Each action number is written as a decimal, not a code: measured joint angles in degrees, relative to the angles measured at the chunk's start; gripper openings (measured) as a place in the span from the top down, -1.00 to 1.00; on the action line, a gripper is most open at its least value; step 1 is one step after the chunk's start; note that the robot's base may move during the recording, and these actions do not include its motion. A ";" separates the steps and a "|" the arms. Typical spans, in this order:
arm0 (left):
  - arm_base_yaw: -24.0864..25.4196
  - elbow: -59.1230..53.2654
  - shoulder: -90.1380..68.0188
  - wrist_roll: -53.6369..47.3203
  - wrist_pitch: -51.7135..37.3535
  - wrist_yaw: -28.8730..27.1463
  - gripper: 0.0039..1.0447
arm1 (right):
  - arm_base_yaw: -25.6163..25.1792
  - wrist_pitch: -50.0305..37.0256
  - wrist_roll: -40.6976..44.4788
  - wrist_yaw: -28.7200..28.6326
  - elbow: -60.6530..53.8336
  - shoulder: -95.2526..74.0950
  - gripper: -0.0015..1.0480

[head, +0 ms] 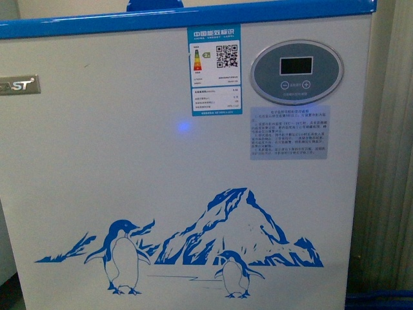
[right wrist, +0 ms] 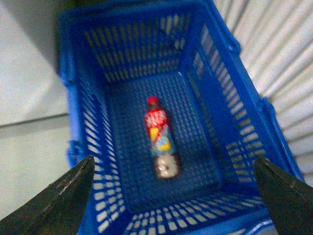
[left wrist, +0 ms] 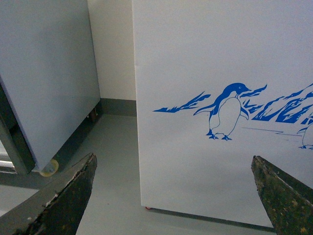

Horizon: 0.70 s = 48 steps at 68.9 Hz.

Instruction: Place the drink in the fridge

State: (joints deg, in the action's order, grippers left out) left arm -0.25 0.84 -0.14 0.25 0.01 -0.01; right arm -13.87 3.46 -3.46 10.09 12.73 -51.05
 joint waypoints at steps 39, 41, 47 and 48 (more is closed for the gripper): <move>0.00 0.00 0.00 0.00 0.00 0.02 -0.85 | -4.31 -32.00 5.86 -1.75 25.88 -73.79 -0.85; 0.00 0.00 0.00 0.00 0.00 0.00 -0.85 | -4.61 -32.39 5.88 -1.55 27.54 -76.54 -0.85; 0.00 0.00 0.00 0.00 0.00 0.02 -0.85 | -5.40 -32.76 5.90 -0.76 31.50 -83.36 -0.85; 0.00 0.00 0.00 0.00 0.00 0.00 -0.85 | -5.51 -32.76 5.90 -0.70 31.95 -84.15 -0.85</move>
State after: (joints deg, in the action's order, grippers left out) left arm -0.25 0.84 -0.14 0.25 0.01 -0.01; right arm -19.38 -29.30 2.44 9.39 44.69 -135.20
